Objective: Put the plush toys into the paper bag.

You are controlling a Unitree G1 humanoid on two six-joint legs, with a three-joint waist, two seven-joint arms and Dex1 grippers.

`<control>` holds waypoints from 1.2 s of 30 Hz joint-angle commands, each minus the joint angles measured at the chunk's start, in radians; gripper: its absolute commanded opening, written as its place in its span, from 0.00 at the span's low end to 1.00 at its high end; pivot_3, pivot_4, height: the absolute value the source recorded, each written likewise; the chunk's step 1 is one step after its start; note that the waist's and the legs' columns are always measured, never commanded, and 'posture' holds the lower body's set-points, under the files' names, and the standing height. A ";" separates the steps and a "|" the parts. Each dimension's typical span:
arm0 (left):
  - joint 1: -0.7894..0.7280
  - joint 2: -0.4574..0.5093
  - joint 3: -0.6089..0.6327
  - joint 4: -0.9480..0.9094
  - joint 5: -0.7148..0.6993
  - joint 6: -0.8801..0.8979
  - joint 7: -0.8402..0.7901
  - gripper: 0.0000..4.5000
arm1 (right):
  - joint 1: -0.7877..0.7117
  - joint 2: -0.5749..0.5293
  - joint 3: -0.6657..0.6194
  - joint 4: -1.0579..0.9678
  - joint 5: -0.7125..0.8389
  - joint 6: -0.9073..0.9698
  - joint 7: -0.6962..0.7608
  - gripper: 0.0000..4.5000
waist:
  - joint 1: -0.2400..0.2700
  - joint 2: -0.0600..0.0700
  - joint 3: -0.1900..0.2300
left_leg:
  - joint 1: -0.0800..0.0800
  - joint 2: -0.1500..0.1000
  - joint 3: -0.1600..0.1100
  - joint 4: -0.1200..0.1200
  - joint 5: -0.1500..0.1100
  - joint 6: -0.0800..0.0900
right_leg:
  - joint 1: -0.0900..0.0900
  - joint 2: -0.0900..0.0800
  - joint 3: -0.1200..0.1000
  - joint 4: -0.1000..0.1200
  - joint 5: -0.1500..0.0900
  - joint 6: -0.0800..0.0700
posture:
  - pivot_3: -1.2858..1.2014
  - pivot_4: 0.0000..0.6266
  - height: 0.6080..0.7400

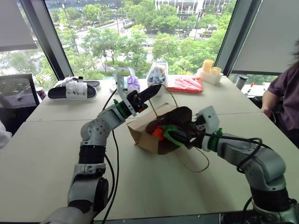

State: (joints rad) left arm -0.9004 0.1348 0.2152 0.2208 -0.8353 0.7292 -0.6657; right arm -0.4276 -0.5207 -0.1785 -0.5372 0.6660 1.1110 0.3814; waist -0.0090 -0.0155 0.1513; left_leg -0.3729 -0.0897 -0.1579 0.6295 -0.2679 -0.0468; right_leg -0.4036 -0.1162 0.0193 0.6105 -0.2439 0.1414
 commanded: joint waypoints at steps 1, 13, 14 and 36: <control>-0.040 -0.007 0.015 -0.013 -0.014 -0.016 0.012 0.00 | 0.050 -0.019 -0.244 -0.110 0.201 0.048 0.019 0.99 | 0.002 0.000 0.000 | 0.000 0.000 0.000 0.000 -0.001 0.001 | 0.000 0.000 0.000 0.000 0.000 0.000 | 0.52 0.24 1.00; -0.057 -0.021 0.017 0.011 -0.013 -0.020 0.014 0.00 | 0.600 -0.010 -0.573 -0.092 0.450 0.051 0.031 0.99 | 0.022 0.000 0.000 | 0.002 0.001 0.002 0.000 -0.003 0.006 | 0.003 0.000 0.000 -0.001 0.000 0.000 | 0.52 0.24 1.00; -0.058 -0.022 0.017 0.011 -0.014 -0.020 0.014 0.00 | 0.631 0.022 -0.576 -0.085 0.476 0.034 0.022 0.99 | 0.022 0.000 0.000 | 0.003 0.001 0.002 0.000 -0.003 0.006 | 0.004 0.000 0.000 -0.001 0.000 0.000 | 0.52 0.24 1.00; -0.029 -0.020 0.015 -0.023 -0.016 -0.009 0.035 0.00 | 0.578 0.243 -0.299 0.058 0.593 -0.207 -0.174 0.58 | 0.020 0.000 0.000 | 0.006 0.001 0.002 -0.001 -0.004 0.006 | 0.006 0.001 0.001 -0.001 0.000 0.000 | 0.52 0.24 1.00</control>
State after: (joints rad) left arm -0.9188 0.1104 0.2183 0.2397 -0.8377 0.7293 -0.6326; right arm 0.1509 -0.2620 -0.4692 -0.4644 1.2207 0.9226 0.2019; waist 0.0112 -0.0154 0.1512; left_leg -0.3673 -0.0889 -0.1557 0.6288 -0.2715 -0.0407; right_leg -0.3979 -0.1154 0.0202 0.6094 -0.2441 0.1415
